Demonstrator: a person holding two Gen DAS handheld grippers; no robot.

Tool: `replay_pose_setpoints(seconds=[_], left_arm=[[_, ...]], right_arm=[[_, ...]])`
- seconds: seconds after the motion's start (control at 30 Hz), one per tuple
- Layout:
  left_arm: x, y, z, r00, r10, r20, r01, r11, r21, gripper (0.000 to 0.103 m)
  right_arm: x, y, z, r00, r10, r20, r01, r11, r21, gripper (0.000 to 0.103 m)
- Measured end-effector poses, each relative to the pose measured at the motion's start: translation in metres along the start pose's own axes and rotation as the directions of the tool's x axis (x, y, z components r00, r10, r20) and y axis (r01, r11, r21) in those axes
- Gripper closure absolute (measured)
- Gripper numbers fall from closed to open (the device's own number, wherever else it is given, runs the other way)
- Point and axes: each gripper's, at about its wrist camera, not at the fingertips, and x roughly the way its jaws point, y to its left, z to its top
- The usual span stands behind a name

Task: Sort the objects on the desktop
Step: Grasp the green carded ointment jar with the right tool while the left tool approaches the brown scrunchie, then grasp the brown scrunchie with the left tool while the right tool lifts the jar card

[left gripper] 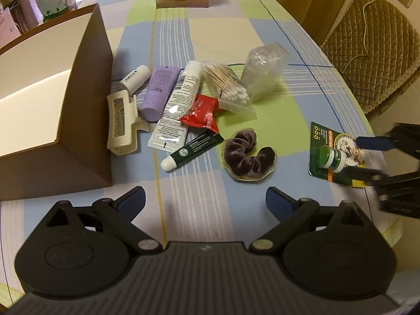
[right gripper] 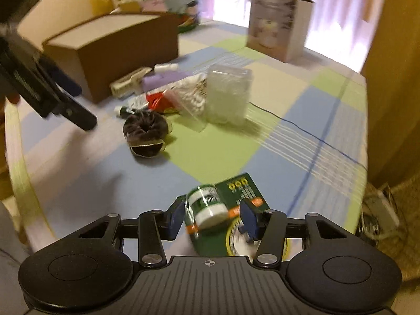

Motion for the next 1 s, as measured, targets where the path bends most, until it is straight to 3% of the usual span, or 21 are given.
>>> replay_pose_setpoints(seconds=[0.03, 0.07, 0.1, 0.23, 0.37, 0.47, 0.63, 0.73, 0.9, 1.0], left_arm=[[0.000, 0.001, -0.001, 1.000, 0.002, -0.001, -0.002, 1.000, -0.004, 0.007], [0.000, 0.002, -0.001, 1.000, 0.003, -0.002, -0.003, 1.000, -0.008, 0.007], [0.000, 0.004, -0.002, 1.000, 0.004, -0.004, -0.004, 1.000, -0.012, 0.007], [0.004, 0.004, -0.005, 1.000, -0.012, -0.017, 0.012, 1.000, -0.017, 0.007], [0.011, -0.003, -0.002, 0.997, -0.072, -0.015, 0.072, 0.997, -0.018, 0.009], [0.018, -0.010, 0.003, 0.994, -0.108, 0.001, 0.108, 0.994, -0.015, 0.009], [0.041, -0.024, 0.017, 0.995, -0.097, 0.037, 0.097, 0.995, 0.009, 0.015], [0.056, -0.030, 0.023, 0.995, -0.086, 0.042, 0.085, 0.996, 0.024, 0.027], [0.072, -0.035, 0.023, 0.992, -0.103, 0.066, 0.101, 0.994, 0.034, 0.061], [0.070, -0.036, 0.021, 0.992, -0.105, 0.065, 0.101, 0.993, 0.052, 0.075]], right_arm=[[0.006, 0.001, 0.001, 1.000, 0.004, -0.003, -0.004, 1.000, -0.013, 0.049], [0.011, 0.000, 0.002, 1.000, 0.012, -0.014, -0.012, 1.000, -0.020, 0.062], [0.014, 0.000, 0.000, 1.000, 0.018, -0.022, -0.019, 1.000, -0.024, 0.067], [0.017, -0.004, -0.007, 0.998, 0.019, -0.057, -0.020, 1.000, -0.010, 0.068], [0.004, -0.013, -0.021, 0.994, -0.013, -0.112, 0.019, 0.998, 0.055, 0.068], [-0.007, -0.016, -0.033, 0.994, -0.018, -0.112, 0.030, 0.995, 0.099, 0.067], [-0.011, -0.020, -0.039, 0.995, -0.020, -0.097, 0.036, 0.985, 0.169, 0.067], [-0.010, -0.019, -0.042, 0.994, -0.026, -0.104, 0.043, 0.986, 0.161, 0.067], [-0.009, -0.017, -0.043, 0.996, -0.035, -0.080, 0.048, 0.987, 0.155, 0.067], [-0.008, -0.013, -0.040, 0.995, -0.052, -0.091, 0.063, 0.990, 0.126, 0.068]])
